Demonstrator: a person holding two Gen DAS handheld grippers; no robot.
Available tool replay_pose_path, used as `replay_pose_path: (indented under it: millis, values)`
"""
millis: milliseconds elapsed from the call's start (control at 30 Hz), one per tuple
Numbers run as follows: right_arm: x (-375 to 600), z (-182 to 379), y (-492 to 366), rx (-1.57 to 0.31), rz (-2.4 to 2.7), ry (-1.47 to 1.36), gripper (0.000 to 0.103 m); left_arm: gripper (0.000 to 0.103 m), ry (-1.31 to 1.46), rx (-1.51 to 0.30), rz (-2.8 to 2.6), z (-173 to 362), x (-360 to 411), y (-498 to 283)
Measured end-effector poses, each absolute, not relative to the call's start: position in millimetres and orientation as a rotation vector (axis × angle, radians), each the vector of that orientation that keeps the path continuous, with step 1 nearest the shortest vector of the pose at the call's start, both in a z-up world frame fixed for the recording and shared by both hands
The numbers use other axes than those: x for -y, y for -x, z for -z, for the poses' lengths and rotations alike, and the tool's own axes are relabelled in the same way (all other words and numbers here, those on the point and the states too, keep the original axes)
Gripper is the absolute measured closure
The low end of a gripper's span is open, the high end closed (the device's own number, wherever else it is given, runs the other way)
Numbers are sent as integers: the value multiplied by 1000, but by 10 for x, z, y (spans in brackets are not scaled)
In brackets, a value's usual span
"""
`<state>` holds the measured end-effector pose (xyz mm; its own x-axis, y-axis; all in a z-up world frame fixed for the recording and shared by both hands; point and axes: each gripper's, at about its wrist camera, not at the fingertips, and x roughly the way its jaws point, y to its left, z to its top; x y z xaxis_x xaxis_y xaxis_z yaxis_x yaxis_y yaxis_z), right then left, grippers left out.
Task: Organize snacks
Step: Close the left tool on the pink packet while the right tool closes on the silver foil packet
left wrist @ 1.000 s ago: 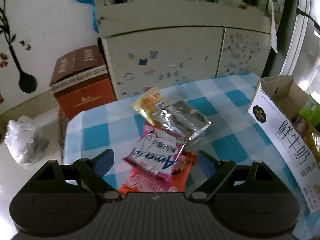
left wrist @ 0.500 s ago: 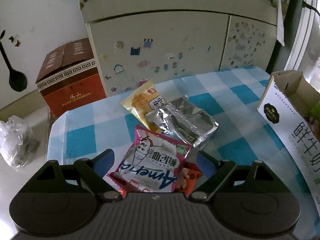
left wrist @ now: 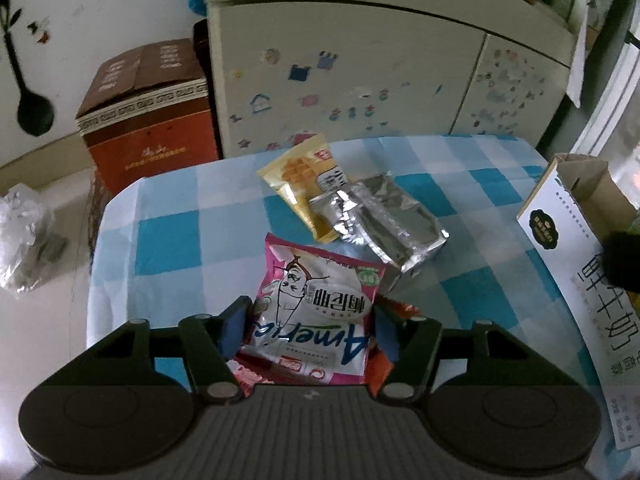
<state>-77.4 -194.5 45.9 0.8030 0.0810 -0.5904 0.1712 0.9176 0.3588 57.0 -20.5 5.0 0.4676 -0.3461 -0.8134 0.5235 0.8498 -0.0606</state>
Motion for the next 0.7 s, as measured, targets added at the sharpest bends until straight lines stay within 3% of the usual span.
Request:
replay_pose_path:
  millis: [700]
  values:
    - [1698, 190, -317, -707, 18, -245, 18, 34, -178, -988, 482, -110, 25, -553]
